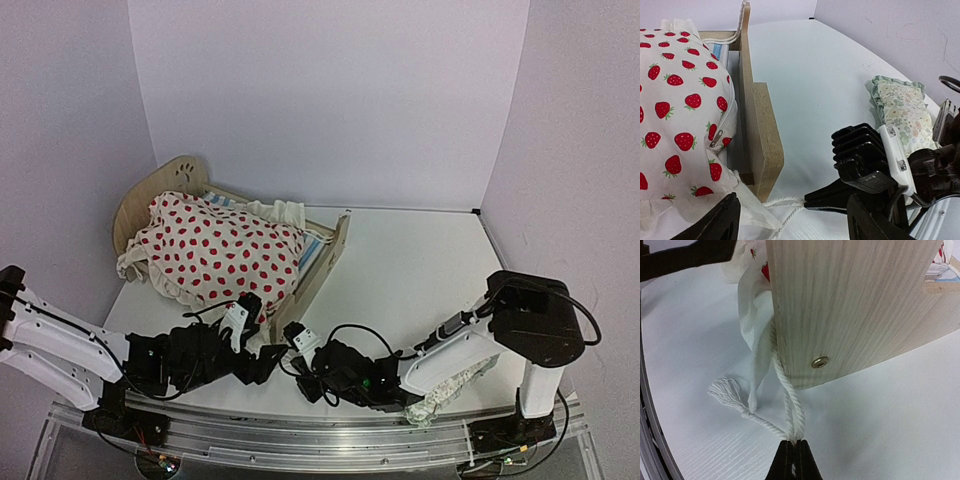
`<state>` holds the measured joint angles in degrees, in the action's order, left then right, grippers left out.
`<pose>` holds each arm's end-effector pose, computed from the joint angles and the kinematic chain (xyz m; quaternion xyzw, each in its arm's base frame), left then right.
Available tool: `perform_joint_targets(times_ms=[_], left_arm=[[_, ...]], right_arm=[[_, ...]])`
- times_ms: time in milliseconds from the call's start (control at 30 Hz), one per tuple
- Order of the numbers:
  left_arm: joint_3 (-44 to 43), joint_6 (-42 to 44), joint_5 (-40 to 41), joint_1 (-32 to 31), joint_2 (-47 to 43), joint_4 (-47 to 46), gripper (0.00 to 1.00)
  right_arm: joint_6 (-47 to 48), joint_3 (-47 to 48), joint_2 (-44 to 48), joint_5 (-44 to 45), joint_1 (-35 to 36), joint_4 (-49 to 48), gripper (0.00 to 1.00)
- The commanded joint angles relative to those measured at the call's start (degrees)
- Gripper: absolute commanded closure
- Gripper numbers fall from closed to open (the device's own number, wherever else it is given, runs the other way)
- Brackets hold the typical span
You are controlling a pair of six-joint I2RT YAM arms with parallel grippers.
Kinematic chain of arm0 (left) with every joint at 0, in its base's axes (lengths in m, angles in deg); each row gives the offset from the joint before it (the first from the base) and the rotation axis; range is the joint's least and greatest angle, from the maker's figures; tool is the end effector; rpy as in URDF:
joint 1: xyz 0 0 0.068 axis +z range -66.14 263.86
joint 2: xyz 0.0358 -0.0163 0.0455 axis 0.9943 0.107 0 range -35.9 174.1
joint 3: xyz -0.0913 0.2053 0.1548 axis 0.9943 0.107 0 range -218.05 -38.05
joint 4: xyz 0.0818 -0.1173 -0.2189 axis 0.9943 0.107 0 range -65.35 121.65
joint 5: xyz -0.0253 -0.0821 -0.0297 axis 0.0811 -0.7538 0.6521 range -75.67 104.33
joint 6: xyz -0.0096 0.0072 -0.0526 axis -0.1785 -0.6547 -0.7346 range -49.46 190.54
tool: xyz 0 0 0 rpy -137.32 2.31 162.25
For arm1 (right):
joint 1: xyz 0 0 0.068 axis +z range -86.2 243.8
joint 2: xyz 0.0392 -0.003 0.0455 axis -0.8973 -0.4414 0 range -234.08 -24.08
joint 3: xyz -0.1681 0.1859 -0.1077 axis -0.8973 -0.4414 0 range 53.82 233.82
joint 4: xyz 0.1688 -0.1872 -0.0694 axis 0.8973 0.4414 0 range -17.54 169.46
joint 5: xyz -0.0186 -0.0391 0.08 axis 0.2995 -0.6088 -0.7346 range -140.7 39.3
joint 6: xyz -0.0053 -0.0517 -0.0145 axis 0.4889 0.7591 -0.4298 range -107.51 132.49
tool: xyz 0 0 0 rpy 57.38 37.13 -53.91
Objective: Set up the pet bed
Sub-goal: Tie the right ropes of the mattress at the bed frame.
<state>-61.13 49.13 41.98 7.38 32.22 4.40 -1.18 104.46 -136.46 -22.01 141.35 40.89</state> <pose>0.0705 -0.2227 0.1832 0.2639 0.7849 -0.2624 0.4955 0.0988 0.3677 0.1174 -0.3393 0.7780 0.1951 0.4915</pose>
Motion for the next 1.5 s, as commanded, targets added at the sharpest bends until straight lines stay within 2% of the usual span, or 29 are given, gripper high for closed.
perform_joint_targets(times_ms=[0, 100, 167, 300, 433, 567, 733, 967, 1133, 1267, 1367, 1400, 1467], left_arm=[[-1.28, -7.72, -3.43, -1.34, -4.92, 12.88, 0.27], [0.54, -6.6, -3.96, -4.68, -3.71, 13.71, 0.3], [0.38, -7.46, -1.05, -5.71, 0.53, 15.66, 0.3], [-2.54, -9.45, 2.92, -5.85, 9.05, 17.62, 0.33], [-4.32, -12.88, 5.63, -5.34, 11.41, 19.68, 0.33], [-3.5, -14.64, 4.15, -3.74, 12.02, 19.75, 0.39], [-2.81, -10.1, 0.45, -3.12, 12.13, 14.5, 0.47], [-6.11, -4.83, -4.6, -2.22, 18.06, 10.71, 0.45], [-8.77, -4.42, -4.84, -0.32, 23.05, 11.68, 0.51], [-9.43, -3.16, -6.45, 1.14, 25.85, 9.93, 0.6], [-9.98, -1.74, -7.42, 1.48, 28.08, 8.08, 0.76], [-10.29, -1.3, -7.97, 1.5, 28.68, 7.49, 0.85], [-10.76, -0.53, -9.38, 1.48, 29.19, 6.48, 0.97]], right_arm=[[0.09, -1.49, 3.12, 1.06, 0.32, 1.24, 1.0], [-0.08, -1.83, 3.2, 1.28, 0.4, 1.34, 1.0], [-0.35, -2.03, 3.48, 1.34, 0.38, 1.62, 1.0], [-0.52, -2.67, 4.39, 1.49, 0.39, 2.22, 1.0], [-0.41, -3.77, 5.52, 2.1, 0.34, 2.56, 1.0], [-0.54, -5.54, 6.95, 2.59, 0.34, 2.63, 1.0], [-0.91, -7.31, 8.47, 2.48, 0.37, 2.64, 1.0], [-0.88, -7.88, 8.63, 2.33, 0.38, 2.59, 1.0], [-1.1, -8.76, 9.14, 2.69, 0.34, 2.62, 1.0], [-1.58, -9.72, 9.67, 2.59, 0.38, 2.56, 1.0], [-2.1, -10.25, 9.9, 2.48, 0.4, 2.48, 1.0], [-2.17, -10.34, 9.9, 2.42, 0.36, 2.5, 1.0], [-2.25, -10.41, 9.82, 2.37, 0.33, 2.49, 1.0]])
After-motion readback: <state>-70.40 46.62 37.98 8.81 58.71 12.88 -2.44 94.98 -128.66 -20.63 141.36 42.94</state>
